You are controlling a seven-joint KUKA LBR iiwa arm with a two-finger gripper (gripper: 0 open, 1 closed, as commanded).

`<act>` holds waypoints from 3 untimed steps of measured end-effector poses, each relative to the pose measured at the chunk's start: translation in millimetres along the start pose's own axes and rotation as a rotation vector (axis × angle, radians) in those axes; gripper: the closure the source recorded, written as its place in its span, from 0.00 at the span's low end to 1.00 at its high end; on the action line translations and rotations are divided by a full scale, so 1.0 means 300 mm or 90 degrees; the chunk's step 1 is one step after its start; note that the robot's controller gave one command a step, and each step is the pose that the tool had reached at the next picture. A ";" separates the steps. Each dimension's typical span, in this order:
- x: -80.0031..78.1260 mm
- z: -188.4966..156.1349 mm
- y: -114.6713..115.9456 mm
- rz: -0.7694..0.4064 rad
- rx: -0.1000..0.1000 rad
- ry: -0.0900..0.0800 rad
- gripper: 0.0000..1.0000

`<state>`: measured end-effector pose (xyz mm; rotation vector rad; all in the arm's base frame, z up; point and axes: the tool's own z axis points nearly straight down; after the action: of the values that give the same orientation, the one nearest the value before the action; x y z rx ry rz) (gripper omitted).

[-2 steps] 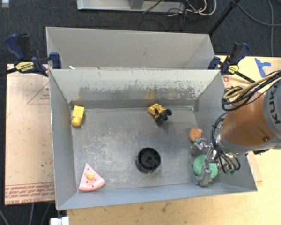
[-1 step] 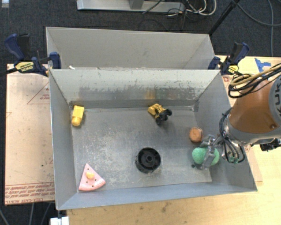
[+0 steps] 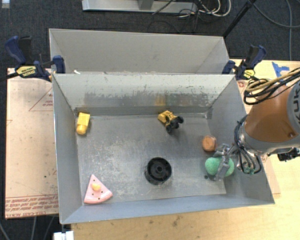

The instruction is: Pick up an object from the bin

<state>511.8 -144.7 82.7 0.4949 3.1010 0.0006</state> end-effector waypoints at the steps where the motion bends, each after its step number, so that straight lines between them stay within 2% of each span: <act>1: 0.001 -0.003 0.000 0.000 0.000 0.000 1.00; 2: 0.110 -0.098 0.021 -0.324 -0.001 0.001 1.00; 3: 0.110 -0.098 0.021 -0.324 -0.001 0.000 1.00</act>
Offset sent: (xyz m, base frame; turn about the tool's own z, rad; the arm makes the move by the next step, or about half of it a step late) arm -0.0299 0.0154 0.0297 -0.5089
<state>482.5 -128.4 112.0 -0.3027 3.1261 0.0015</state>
